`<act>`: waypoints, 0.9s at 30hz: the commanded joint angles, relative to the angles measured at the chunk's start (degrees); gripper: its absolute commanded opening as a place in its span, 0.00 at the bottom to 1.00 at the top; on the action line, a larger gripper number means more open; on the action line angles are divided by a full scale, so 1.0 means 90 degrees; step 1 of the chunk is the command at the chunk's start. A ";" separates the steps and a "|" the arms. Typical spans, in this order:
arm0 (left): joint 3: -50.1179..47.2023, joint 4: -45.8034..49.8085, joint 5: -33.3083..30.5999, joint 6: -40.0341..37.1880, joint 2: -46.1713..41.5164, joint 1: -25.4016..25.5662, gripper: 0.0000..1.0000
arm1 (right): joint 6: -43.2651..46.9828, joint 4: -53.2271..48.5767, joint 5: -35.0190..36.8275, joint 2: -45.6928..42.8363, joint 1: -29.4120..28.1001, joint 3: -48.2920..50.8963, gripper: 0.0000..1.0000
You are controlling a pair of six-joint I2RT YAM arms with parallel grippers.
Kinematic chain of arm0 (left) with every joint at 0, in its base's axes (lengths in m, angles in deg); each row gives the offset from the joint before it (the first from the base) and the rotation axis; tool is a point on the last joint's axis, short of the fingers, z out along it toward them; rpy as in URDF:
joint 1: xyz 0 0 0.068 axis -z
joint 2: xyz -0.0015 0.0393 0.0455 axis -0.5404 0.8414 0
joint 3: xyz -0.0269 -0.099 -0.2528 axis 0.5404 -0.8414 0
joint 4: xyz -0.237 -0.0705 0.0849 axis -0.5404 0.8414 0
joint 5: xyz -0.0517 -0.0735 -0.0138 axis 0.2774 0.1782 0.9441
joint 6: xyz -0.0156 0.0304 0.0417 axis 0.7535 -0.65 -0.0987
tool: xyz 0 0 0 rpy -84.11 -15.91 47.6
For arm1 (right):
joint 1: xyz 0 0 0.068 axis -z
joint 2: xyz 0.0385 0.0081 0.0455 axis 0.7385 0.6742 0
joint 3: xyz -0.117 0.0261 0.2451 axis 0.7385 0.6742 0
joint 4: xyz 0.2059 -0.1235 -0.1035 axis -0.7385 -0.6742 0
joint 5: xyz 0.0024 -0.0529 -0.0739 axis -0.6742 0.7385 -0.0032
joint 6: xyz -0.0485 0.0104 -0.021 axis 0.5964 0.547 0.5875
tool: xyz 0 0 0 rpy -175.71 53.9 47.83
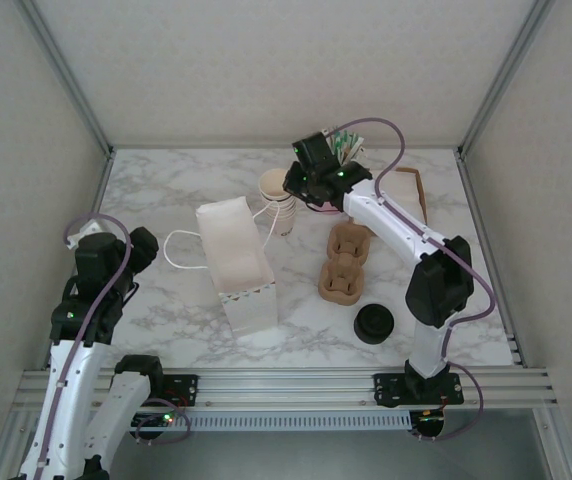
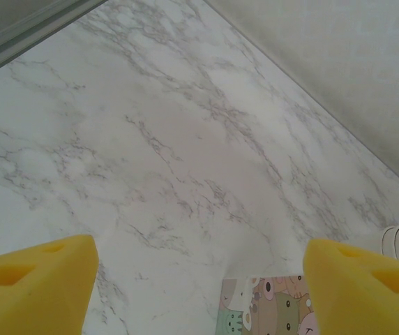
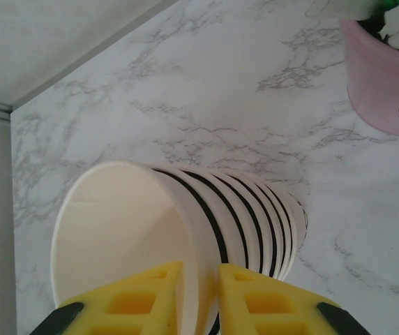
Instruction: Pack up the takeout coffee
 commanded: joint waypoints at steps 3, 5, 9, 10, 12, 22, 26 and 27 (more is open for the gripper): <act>-0.0063 -0.0072 -0.0084 0.0094 -0.0026 -0.0075 0.77 | 0.0039 -0.0223 0.0195 0.0078 -0.0071 -0.0227 0.17; -0.0063 -0.0077 -0.0093 0.0104 -0.0021 -0.0083 0.77 | 0.0047 -0.0251 0.0211 0.0054 -0.0070 -0.0229 0.16; -0.0062 -0.0072 -0.0080 0.0104 -0.0016 -0.0092 0.76 | 0.0084 -0.0299 0.0257 0.0018 -0.0068 -0.0256 0.11; -0.0063 -0.0072 -0.0085 0.0104 -0.0021 -0.0089 0.77 | 0.0104 -0.0328 0.0273 0.0004 -0.0065 -0.0275 0.10; -0.0063 -0.0072 -0.0081 0.0112 -0.0013 -0.0091 0.77 | 0.0123 -0.0372 0.0306 -0.0026 -0.0062 -0.0314 0.09; -0.0054 -0.0077 -0.0099 0.0114 0.0023 -0.0116 0.76 | 0.0245 -0.0568 0.0371 -0.0063 -0.0069 -0.0607 0.06; -0.0054 -0.0072 -0.0108 0.0111 0.0006 -0.0123 0.76 | 0.0288 -0.0723 0.0470 -0.0015 -0.0064 -0.0752 0.05; -0.0056 -0.0072 -0.0111 0.0113 0.0011 -0.0120 0.76 | 0.0315 -0.0777 0.0473 0.0009 -0.0063 -0.0818 0.03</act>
